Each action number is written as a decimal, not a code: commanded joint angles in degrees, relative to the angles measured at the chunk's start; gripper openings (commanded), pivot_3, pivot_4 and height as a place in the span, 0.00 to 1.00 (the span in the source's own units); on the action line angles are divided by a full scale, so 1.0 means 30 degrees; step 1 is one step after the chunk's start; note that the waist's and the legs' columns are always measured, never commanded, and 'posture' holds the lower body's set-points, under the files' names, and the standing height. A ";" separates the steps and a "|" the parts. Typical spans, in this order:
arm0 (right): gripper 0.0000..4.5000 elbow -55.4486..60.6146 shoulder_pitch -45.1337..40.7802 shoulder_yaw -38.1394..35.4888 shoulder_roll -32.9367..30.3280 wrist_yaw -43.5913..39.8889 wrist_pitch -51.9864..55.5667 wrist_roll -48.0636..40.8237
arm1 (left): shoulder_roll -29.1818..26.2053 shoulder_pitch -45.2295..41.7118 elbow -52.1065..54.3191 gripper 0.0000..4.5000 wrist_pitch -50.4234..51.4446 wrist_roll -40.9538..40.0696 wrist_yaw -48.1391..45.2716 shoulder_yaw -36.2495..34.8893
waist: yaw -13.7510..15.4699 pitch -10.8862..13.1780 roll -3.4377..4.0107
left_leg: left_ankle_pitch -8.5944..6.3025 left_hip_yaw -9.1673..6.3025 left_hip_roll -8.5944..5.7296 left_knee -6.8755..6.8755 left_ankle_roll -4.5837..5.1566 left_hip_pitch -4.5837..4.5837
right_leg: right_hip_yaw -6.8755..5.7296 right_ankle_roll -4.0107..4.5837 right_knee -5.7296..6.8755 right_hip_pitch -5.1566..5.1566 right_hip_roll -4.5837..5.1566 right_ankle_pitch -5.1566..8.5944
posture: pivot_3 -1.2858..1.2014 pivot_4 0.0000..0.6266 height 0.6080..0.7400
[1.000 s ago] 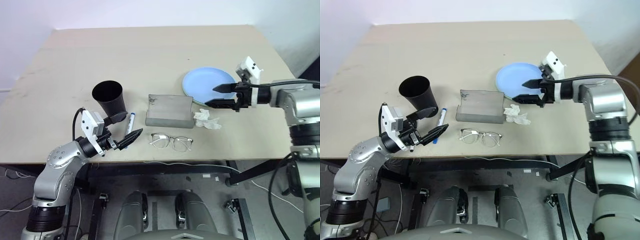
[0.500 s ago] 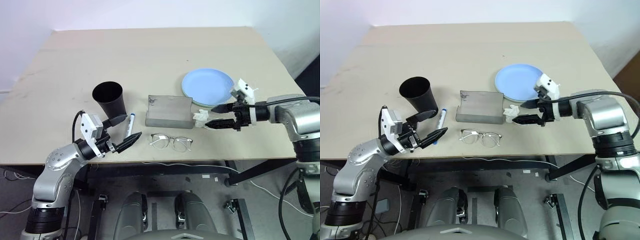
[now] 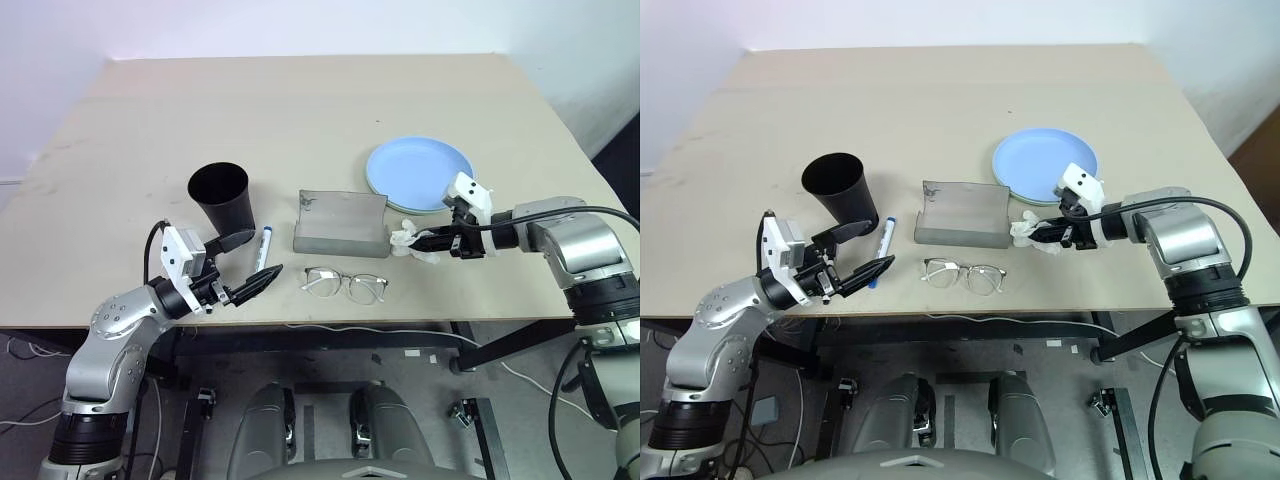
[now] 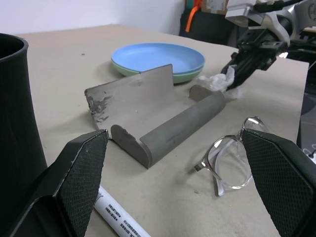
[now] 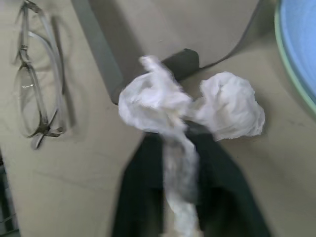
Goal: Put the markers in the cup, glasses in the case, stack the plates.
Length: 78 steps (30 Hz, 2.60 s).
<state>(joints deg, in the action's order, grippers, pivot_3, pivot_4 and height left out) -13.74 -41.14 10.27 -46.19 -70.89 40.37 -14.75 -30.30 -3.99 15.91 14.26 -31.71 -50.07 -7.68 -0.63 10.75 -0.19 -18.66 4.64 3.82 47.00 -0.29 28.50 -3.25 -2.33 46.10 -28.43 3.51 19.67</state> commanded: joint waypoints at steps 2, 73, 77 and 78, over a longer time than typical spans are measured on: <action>0.01 0.0233 -0.0989 -0.1762 -0.0539 -0.0272 -0.0617 -0.0778 | -0.0137 0.0047 0.0410 1.00 -0.0420 0.0039 -0.0017 -0.0301 | 0.0001 0.0001 0.0001 | 0.0000 0.0001 0.0000 0.0000 0.0000 0.0000 | 0.0000 0.0001 0.0000 0.0000 0.0001 -0.0001 | 0.52 0.24 0.47; 0.82 -0.2240 -0.7305 0.6495 0.3998 -0.6108 0.3618 -0.0412 | -0.0307 0.0614 0.2844 1.00 0.1549 -0.1045 0.0961 -0.0232 | -0.0013 0.0006 0.0008 | 0.0004 0.0026 -0.0001 0.0003 0.0010 0.0018 | 0.0016 -0.0021 -0.0047 -0.0012 0.0018 -0.0111 | 0.52 0.24 0.47; 0.82 -0.1966 -0.7015 0.6641 0.4230 -0.6179 0.3917 -0.0407 | -0.0570 0.1054 0.3277 1.00 0.1999 -0.1636 0.0711 -0.0368 | -0.0057 0.0006 0.0007 | 0.0001 0.0032 -0.0002 0.0004 0.0015 0.0021 | 0.0017 -0.0020 -0.0063 -0.0008 0.0030 -0.0111 | 0.52 0.24 0.47; 0.82 -0.1905 -0.6947 0.6662 0.4295 -0.6122 0.3995 -0.0404 | -0.0689 0.1164 0.3383 1.00 0.2106 -0.1715 0.0664 -0.0390 | -0.0061 0.0007 0.0007 | 0.0001 0.0030 0.0000 0.0003 0.0015 0.0018 | 0.0017 -0.0019 -0.0061 -0.0008 0.0029 -0.0110 | 0.52 0.24 0.47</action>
<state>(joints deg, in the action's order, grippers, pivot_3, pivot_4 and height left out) -20.66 -61.85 30.61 -33.58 -88.85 52.12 -15.93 -31.53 -0.77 23.34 20.07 -35.61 -47.52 -7.60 -0.81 10.77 -0.16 -18.66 4.72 3.83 47.01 -0.25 28.54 -3.20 -2.37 45.92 -28.46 3.59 19.34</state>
